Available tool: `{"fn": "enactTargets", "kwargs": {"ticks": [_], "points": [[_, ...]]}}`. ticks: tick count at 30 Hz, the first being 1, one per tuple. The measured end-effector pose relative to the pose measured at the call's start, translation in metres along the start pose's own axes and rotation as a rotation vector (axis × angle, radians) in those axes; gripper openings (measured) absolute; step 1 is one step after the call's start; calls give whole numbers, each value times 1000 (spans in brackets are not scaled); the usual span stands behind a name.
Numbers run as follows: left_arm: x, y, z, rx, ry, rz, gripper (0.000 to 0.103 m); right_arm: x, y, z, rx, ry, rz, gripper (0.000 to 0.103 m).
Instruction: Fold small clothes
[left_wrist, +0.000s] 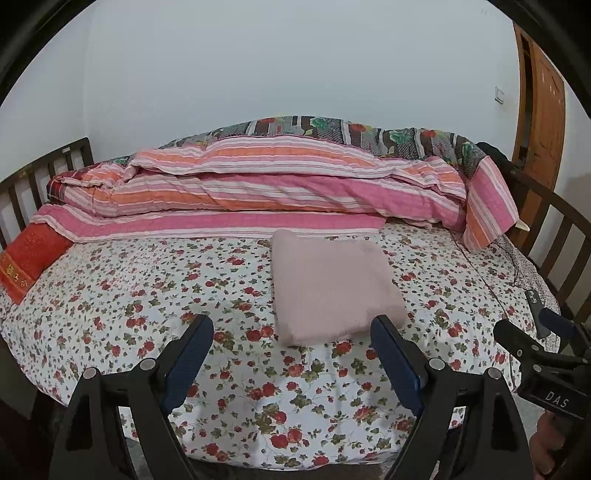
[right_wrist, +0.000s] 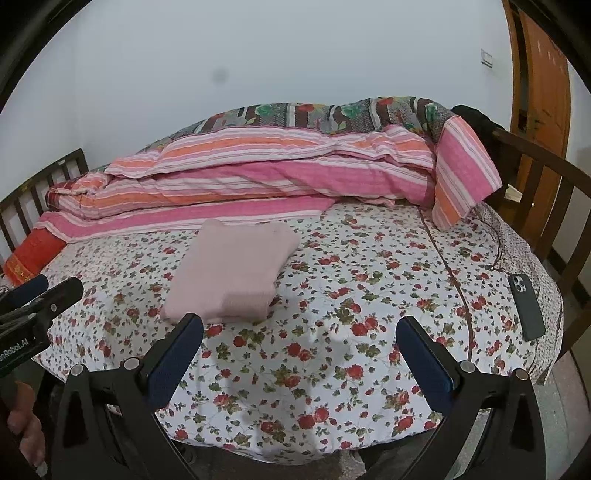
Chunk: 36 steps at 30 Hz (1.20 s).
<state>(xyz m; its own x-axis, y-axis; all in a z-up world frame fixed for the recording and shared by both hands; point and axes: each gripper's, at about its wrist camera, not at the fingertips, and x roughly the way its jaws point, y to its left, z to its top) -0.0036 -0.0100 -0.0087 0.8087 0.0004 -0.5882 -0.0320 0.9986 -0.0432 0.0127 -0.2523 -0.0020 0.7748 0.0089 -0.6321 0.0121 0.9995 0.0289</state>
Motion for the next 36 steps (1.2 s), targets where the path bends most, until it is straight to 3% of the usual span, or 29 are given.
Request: {"fn": "enactTargets", "kwargs": {"ticks": [36], "points": [[-7,-1,0,-1,-6,5,86,-10,2,-2,11,-7,5,102]]}}
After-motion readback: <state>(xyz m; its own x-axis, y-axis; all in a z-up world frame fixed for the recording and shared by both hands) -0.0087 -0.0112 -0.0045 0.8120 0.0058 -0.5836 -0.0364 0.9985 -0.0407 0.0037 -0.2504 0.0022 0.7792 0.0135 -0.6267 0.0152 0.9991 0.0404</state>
